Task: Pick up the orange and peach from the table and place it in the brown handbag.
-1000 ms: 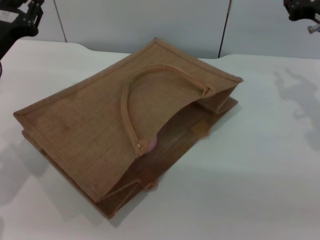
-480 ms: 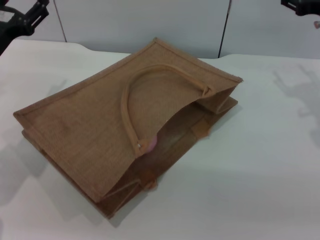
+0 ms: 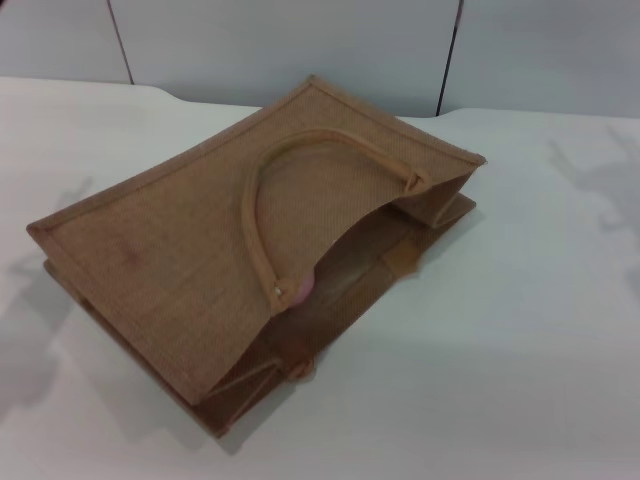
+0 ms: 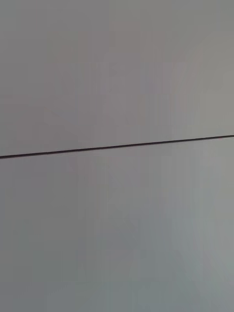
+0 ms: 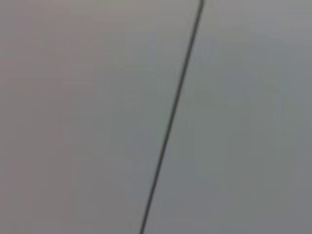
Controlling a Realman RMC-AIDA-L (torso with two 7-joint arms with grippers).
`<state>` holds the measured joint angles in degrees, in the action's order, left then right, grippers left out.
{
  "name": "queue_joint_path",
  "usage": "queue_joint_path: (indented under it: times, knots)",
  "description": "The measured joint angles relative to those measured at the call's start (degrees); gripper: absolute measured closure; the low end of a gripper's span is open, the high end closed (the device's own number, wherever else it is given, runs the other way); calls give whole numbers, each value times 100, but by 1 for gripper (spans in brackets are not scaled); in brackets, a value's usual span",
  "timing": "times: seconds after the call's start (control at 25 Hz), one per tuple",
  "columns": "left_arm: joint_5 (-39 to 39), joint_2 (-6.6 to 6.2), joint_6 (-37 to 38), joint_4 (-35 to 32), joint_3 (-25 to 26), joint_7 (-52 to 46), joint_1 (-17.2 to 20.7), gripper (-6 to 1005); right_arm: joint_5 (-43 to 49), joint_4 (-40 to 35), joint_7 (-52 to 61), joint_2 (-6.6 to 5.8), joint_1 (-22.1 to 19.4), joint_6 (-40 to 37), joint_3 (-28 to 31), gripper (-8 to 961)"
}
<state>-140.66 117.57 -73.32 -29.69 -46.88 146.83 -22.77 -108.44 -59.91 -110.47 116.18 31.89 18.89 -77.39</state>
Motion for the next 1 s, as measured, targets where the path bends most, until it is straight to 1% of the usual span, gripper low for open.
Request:
queue_joint_path:
  times: [0.2, 0.28, 0.44, 0.56, 0.68, 0.8, 0.88, 1.0]
  knots:
    - [-77, 3, -343, 3, -5, -83, 85, 135, -3, -1090, -1, 12, -413, -30, -382, 59]
    - [-77, 3, -356, 6, -6, -63, 123, 136, -3, -1469, -1, 16, -549, -63, -428, 59]
    - [-73, -6, -312, 31, -5, -43, 146, 136, 11, -1846, 0, 19, -666, -432, -461, 61]
    - [-60, -10, -258, 72, -5, 41, 144, 136, 113, -1950, -1, 9, -685, -1105, -658, 62]
    - [-40, -3, -115, 84, -5, 108, 121, 136, 490, -1934, 13, 3, -691, -2313, -1102, 62]
    - [-43, 6, 17, 117, -5, 161, 105, 136, 805, -1776, 164, -13, -661, -3662, -1796, 63]
    - [-62, 9, 98, 195, -5, 257, 71, 136, 820, -1716, 265, -17, -650, -3709, -1832, 64]
    - [-81, 10, 235, 426, 10, 513, -54, 136, 959, -1314, 911, -46, -581, -3579, -1799, 65]
